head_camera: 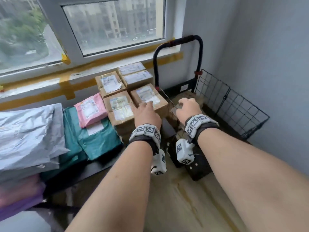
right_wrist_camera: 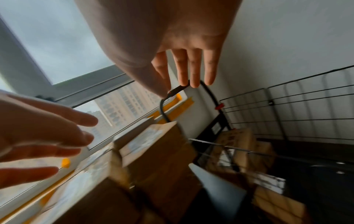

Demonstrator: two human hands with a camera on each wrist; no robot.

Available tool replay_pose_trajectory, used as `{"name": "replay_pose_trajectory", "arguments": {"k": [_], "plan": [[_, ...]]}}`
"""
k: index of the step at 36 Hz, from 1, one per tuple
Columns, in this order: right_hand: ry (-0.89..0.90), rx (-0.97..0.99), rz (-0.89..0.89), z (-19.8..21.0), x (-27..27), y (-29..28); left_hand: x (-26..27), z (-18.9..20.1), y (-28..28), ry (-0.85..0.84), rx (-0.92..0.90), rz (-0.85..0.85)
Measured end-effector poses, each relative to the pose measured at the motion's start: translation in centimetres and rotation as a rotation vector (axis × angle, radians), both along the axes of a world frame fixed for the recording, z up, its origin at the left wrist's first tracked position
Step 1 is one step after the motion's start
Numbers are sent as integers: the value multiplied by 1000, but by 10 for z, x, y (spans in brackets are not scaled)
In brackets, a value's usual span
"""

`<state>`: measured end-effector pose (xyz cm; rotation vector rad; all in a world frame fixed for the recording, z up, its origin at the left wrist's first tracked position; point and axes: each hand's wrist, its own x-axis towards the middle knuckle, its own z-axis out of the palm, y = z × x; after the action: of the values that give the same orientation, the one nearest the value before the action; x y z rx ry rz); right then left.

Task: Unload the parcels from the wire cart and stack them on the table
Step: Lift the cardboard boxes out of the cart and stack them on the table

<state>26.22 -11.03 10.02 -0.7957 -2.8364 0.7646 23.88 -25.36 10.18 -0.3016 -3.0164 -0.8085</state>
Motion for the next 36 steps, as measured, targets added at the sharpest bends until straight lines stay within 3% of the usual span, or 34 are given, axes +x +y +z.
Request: {"name": "replay_pose_trajectory", "arguments": {"k": [7, 12, 23, 36], "plan": [[-52, -44, -195, -21, 46, 106, 26, -14, 103, -143, 55, -130], [-108, -83, -281, -43, 46, 156, 15, -30, 159, -238, 59, -150], [-248, -91, -277, -78, -39, 243, -87, -57, 267, -504, 136, -120], [-375, -107, -256, -115, -119, 331, -181, -80, 352, -603, 141, -85]]}}
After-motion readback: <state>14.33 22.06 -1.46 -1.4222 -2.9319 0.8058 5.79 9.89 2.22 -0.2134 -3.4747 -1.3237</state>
